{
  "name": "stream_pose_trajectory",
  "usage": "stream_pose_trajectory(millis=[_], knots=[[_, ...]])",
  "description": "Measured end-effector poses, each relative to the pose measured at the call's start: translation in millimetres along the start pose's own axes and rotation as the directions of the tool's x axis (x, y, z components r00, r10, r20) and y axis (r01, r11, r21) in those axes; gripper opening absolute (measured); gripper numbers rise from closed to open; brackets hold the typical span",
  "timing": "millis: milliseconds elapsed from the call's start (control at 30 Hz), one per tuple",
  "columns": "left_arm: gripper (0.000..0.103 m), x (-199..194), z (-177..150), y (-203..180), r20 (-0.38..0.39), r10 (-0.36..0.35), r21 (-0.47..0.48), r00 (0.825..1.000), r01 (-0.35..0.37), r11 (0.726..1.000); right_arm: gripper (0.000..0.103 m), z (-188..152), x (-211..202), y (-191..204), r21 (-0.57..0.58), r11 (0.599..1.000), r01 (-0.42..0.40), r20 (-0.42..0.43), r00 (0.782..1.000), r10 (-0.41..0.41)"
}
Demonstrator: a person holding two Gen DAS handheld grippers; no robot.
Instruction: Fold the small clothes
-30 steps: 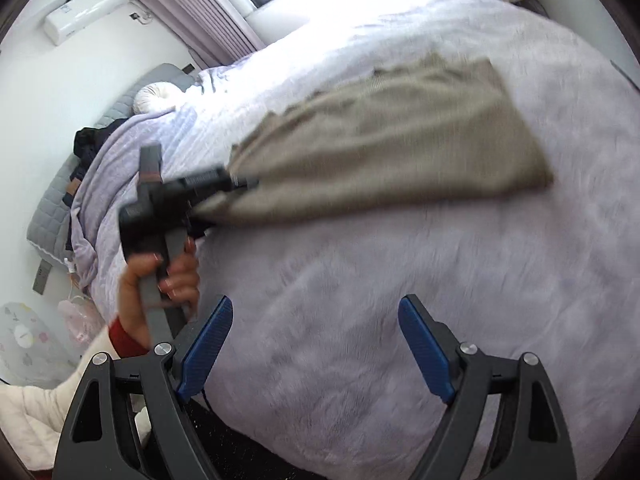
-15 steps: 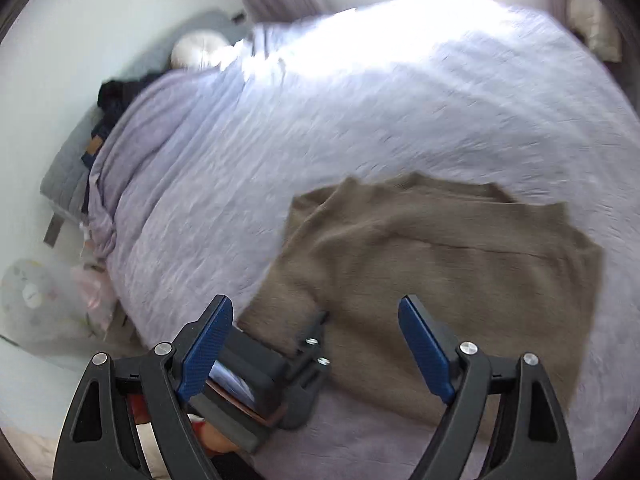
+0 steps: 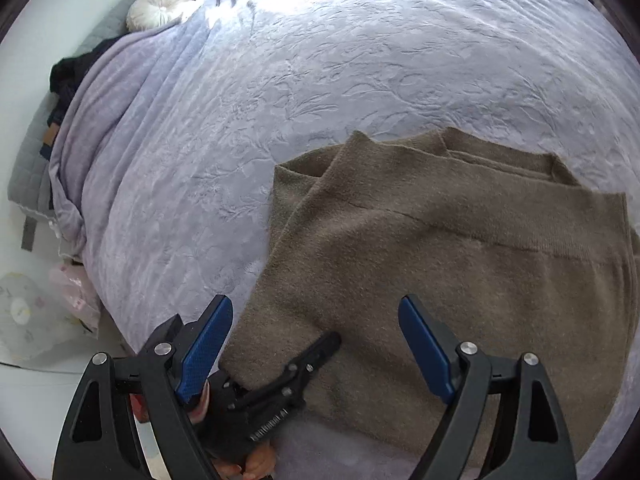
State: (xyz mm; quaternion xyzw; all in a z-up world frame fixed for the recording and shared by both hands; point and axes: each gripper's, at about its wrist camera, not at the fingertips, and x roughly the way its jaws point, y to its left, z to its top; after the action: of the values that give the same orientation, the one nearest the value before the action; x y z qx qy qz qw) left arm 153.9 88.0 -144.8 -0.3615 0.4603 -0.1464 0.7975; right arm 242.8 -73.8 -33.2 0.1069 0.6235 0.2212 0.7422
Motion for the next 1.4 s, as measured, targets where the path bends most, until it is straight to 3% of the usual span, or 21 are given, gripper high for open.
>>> stream_pose_trajectory(millis=[100,167,233,267,333,400,500,600,667,767,833,933,1000,1067,1100,1233,1267,1300,1400], knots=[[0.026,-2,0,-8,0.033,0.043,-0.019,0.999,-0.043,0.999,0.088,-23,-19,-27,0.051,0.998,-0.039,0.045,0.998,0.036],[0.016,-3,-3,-27,0.072,0.125,0.040,0.990,-0.128,0.991,0.088,-39,-32,-46,0.078,0.995,-0.057,0.081,0.995,0.050],[0.015,-6,-10,-60,0.150,0.226,0.171,0.962,-0.251,0.953,0.087,-54,-48,-65,0.104,0.992,-0.074,0.120,0.991,0.062],[0.012,-7,-14,-76,0.194,0.256,0.238,0.947,-0.299,0.924,0.086,-62,-57,-76,0.114,0.990,-0.083,0.145,0.987,0.066],[0.012,-7,-29,-115,0.290,0.282,0.386,0.914,-0.382,0.840,0.086,-72,-74,-94,0.124,0.988,-0.094,0.191,0.979,0.069],[0.012,-2,-36,-143,0.339,0.277,0.496,0.899,-0.421,0.760,0.086,-78,-93,-110,0.137,0.985,-0.103,0.237,0.969,0.069],[0.012,24,-57,-174,0.357,0.282,0.638,0.890,-0.453,0.623,0.086,-76,-116,-122,0.137,0.978,-0.156,0.272,0.955,0.114],[0.012,40,-69,-178,0.352,0.307,0.682,0.884,-0.467,0.563,0.087,-58,-118,-115,0.088,0.973,-0.213,0.222,0.957,0.189],[0.012,41,-71,-178,0.355,0.308,0.686,0.883,-0.470,0.555,0.088,-42,-109,-103,0.054,0.979,-0.194,0.177,0.967,0.182],[0.012,39,-70,-176,0.355,0.302,0.687,0.885,-0.466,0.558,0.089,-11,-70,-79,-0.009,0.983,-0.183,0.040,0.982,0.183],[0.012,38,-68,-174,0.354,0.297,0.687,0.887,-0.462,0.562,0.089,8,-39,-68,-0.048,0.989,-0.140,-0.044,0.989,0.138],[0.012,37,-72,-166,0.344,0.291,0.680,0.892,-0.451,0.578,0.089,28,-3,-70,-0.037,0.995,-0.088,-0.103,0.991,0.084],[0.012,37,-73,-164,0.343,0.284,0.680,0.895,-0.446,0.582,0.089,36,8,-76,0.001,0.989,-0.151,-0.109,0.983,0.150],[0.012,37,-71,-162,0.345,0.281,0.682,0.895,-0.445,0.580,0.089,44,15,-82,0.030,0.962,-0.270,-0.102,0.957,0.272],[0.012,37,-71,-162,0.346,0.281,0.682,0.895,-0.446,0.580,0.089,47,17,-80,0.027,0.956,-0.292,-0.101,0.951,0.293],[0.012,35,-69,-162,0.342,0.278,0.677,0.897,-0.441,0.590,0.088,56,36,-66,-0.023,0.968,-0.250,-0.155,0.958,0.243],[0.012,35,-69,-162,0.341,0.278,0.675,0.898,-0.440,0.592,0.069,57,39,-64,-0.028,0.975,-0.222,-0.164,0.963,0.215],[0.012,34,-68,-162,0.342,0.279,0.673,0.897,-0.441,0.593,0.019,56,42,-63,-0.036,0.978,-0.205,-0.164,0.967,0.197],[0.012,27,-65,-166,0.327,0.268,0.674,0.906,-0.423,0.606,0.021,50,29,-58,-0.084,0.978,-0.188,-0.103,0.978,0.180]])
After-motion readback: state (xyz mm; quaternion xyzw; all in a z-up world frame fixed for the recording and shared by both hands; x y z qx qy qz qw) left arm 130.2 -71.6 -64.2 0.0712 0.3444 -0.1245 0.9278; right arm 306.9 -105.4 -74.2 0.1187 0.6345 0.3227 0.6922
